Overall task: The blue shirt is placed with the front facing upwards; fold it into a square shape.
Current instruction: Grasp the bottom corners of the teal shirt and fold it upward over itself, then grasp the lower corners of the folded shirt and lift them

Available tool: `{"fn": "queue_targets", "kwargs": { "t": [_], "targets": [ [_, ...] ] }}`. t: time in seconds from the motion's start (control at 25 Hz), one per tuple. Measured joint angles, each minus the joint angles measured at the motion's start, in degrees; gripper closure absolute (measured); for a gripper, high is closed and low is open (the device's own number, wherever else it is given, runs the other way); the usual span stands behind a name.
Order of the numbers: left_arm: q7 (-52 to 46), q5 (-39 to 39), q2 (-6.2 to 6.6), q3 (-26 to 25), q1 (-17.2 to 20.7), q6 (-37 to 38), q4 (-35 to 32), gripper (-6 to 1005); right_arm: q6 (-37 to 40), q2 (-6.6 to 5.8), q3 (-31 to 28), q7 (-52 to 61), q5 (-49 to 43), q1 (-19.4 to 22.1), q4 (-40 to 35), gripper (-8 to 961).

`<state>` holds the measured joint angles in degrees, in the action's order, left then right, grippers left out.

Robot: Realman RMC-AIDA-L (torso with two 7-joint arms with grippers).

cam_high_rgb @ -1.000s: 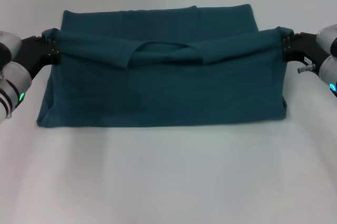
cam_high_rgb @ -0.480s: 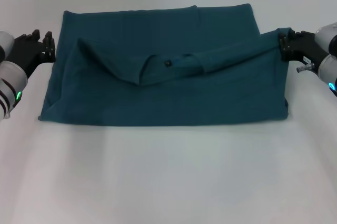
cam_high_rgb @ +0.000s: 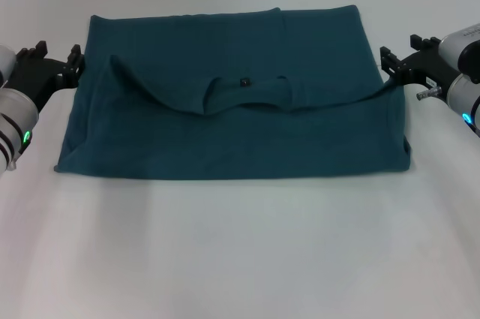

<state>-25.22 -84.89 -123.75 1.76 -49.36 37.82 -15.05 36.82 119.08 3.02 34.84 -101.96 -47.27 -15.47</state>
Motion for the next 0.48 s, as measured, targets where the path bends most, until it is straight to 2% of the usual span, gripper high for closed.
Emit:
{"fn": "queue_targets", "kwargs": {
  "t": [0.24, 0.48],
  "targets": [
    [0.0, 2.7, -0.01, 0.0, 0.0, 0.1, 0.2, 402, 0.2, -0.08, 0.0, 0.2, 1.6, 0.0, -0.1, 350],
    [-0.7, 3.7, 0.0, 0.1, 0.1, 0.2, 0.2, 350, 2.6, 0.12, 0.2, 0.7, 4.8, 0.6, -0.6, 163]
  ]
}}
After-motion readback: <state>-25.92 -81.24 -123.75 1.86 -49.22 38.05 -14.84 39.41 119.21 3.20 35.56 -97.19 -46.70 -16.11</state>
